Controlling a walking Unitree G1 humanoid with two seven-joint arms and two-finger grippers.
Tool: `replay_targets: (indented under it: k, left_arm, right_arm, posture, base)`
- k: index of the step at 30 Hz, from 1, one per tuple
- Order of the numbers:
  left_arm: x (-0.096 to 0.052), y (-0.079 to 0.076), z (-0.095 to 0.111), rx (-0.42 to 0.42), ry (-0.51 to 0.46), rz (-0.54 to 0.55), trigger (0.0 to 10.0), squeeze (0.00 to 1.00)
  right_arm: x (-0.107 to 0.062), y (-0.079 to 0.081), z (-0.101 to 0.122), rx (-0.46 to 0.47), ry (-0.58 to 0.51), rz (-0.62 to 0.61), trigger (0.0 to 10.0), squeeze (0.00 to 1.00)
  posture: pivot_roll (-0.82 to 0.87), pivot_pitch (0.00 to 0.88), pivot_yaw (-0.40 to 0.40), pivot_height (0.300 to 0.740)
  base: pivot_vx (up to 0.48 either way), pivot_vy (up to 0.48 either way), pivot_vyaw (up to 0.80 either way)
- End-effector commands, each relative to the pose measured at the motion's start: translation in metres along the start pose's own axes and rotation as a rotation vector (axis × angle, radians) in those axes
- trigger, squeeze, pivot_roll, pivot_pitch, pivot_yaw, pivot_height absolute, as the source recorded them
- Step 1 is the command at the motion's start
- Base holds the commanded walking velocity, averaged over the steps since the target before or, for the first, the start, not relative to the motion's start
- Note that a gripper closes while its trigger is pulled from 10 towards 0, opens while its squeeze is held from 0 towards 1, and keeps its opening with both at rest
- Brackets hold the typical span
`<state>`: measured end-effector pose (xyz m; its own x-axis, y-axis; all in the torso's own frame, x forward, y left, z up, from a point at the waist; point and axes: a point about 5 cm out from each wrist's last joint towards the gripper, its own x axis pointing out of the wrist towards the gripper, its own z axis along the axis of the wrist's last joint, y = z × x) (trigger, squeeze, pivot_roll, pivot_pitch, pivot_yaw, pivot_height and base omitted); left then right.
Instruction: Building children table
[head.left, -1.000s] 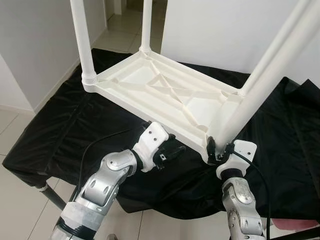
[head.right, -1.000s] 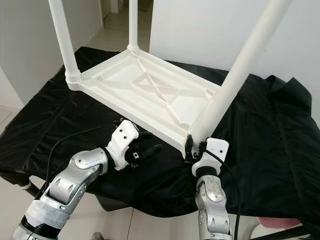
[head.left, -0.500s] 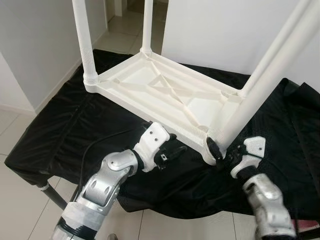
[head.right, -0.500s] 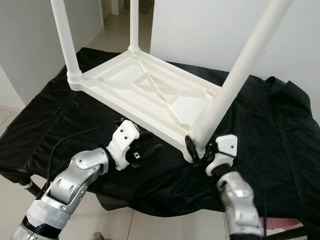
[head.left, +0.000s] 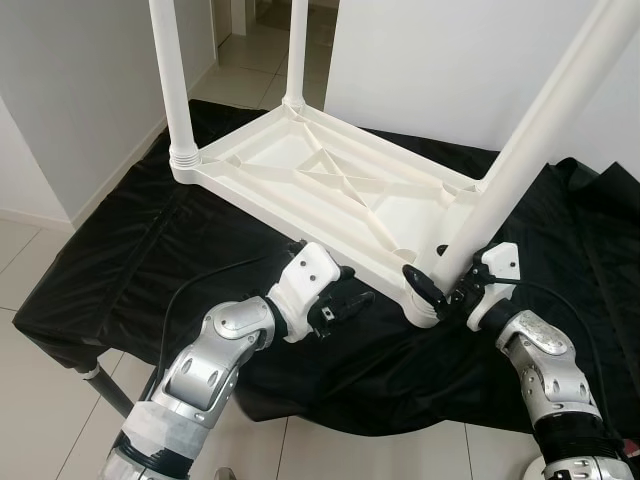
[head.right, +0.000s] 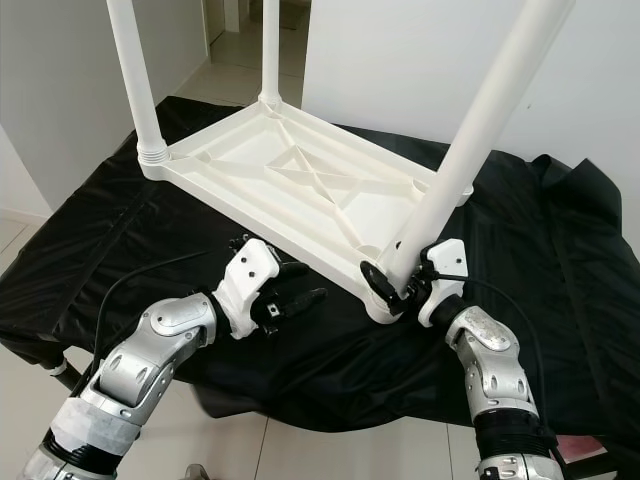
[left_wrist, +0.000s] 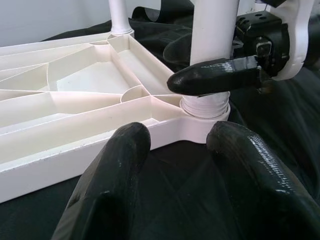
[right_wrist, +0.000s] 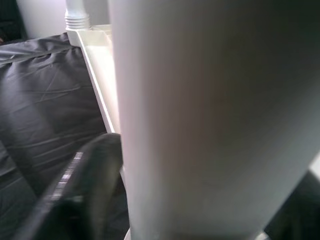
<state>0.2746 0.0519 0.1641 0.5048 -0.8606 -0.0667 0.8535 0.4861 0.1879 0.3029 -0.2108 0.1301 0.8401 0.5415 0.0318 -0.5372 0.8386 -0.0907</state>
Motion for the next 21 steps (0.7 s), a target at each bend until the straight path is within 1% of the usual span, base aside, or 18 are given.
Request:
replay_targets:
  k: [1,8,12,14,17,18,20,21]
  left_arm:
    - [0.000,0.000,0.000,0.001,0.006,0.023,10.0,0.00]
    - [-0.001,0.000,0.000,0.004,0.008,0.027,10.0,0.00]
    - [0.000,-0.002,0.000,0.000,0.005,0.028,10.0,0.00]
    - [0.001,-0.003,-0.001,-0.005,0.002,0.027,10.0,0.00]
    - [0.002,-0.004,-0.001,-0.008,0.003,0.026,10.0,0.00]
    - [0.001,-0.004,-0.002,-0.012,0.003,0.026,10.0,0.00]
    - [0.000,-0.005,-0.003,-0.017,0.004,0.029,10.0,0.00]
    - [0.000,-0.005,-0.003,-0.017,0.004,0.029,10.0,0.00]
  right_arm:
    - [0.004,-0.002,-0.004,-0.012,0.024,0.030,0.0,0.00]
    - [0.004,-0.002,-0.006,0.015,0.020,0.046,0.0,0.00]
    - [0.003,-0.002,-0.006,0.035,0.004,0.029,0.0,0.00]
    - [0.002,0.002,-0.005,0.048,-0.014,0.019,0.0,0.00]
    - [0.002,0.002,-0.005,0.041,0.000,-0.005,0.0,0.00]
    - [0.002,0.005,-0.004,0.053,-0.010,-0.030,10.0,0.00]
    - [0.000,0.010,-0.001,0.044,-0.021,-0.110,10.0,0.00]
    - [0.000,0.010,-0.001,0.044,-0.021,-0.110,10.0,0.00]
  posture:
    - [0.04,0.037,-0.085,0.740]
    - [0.04,0.032,-0.089,0.740]
    - [0.04,0.034,-0.095,0.740]
    - [0.03,0.037,-0.095,0.740]
    - [0.03,0.041,-0.102,0.740]
    - [0.02,0.043,-0.103,0.740]
    - [0.02,0.052,-0.105,0.740]
    - [0.02,0.052,-0.105,0.740]
  base:
    - [0.000,0.000,0.00]
    - [0.000,0.000,0.00]
    - [0.000,0.000,0.00]
    - [0.000,0.000,0.00]
    - [0.000,0.000,0.00]
    - [0.000,0.000,0.00]
    - [0.000,0.000,0.00]
    - [0.000,0.000,0.00]
